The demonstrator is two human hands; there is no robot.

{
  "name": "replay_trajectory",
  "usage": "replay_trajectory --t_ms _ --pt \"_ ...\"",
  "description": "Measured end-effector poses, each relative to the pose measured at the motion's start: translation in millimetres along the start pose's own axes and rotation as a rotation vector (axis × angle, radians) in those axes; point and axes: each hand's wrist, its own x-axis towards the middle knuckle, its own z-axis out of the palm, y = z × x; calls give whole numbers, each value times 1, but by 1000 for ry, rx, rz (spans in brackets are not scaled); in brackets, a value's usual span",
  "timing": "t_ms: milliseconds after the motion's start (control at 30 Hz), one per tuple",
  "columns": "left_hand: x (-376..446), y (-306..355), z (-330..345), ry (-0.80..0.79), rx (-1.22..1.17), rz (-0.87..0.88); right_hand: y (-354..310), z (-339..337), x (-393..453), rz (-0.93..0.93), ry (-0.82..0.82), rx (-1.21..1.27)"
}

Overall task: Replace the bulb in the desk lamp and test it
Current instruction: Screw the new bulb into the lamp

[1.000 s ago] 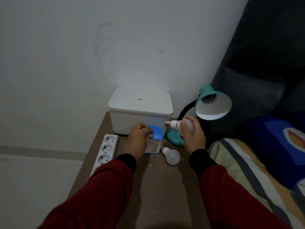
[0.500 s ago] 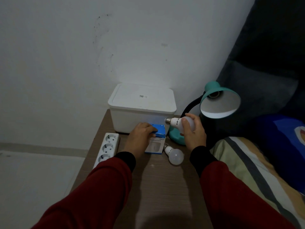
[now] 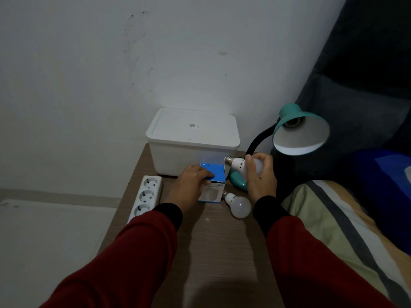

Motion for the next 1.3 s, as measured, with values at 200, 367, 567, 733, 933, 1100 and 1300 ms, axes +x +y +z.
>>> replay_trajectory --t_ms 200,367,567,733,933,1100,1300 --pt "14 9 -11 -144 91 -37 -14 -19 -11 -37 170 143" --pt "41 40 -26 -10 41 -4 -23 -47 -10 -56 367 109" --pt "90 119 -41 148 -112 212 -16 -72 9 -1 402 68" --pt "115 158 -34 91 -138 277 -16 -71 29 38 374 59" --pt "128 156 -28 92 -229 244 -18 -60 46 83 316 82" --pt "130 154 -28 69 -253 222 -22 -57 57 121 339 108" --pt "130 155 -29 53 -296 210 -20 -55 62 166 362 125"
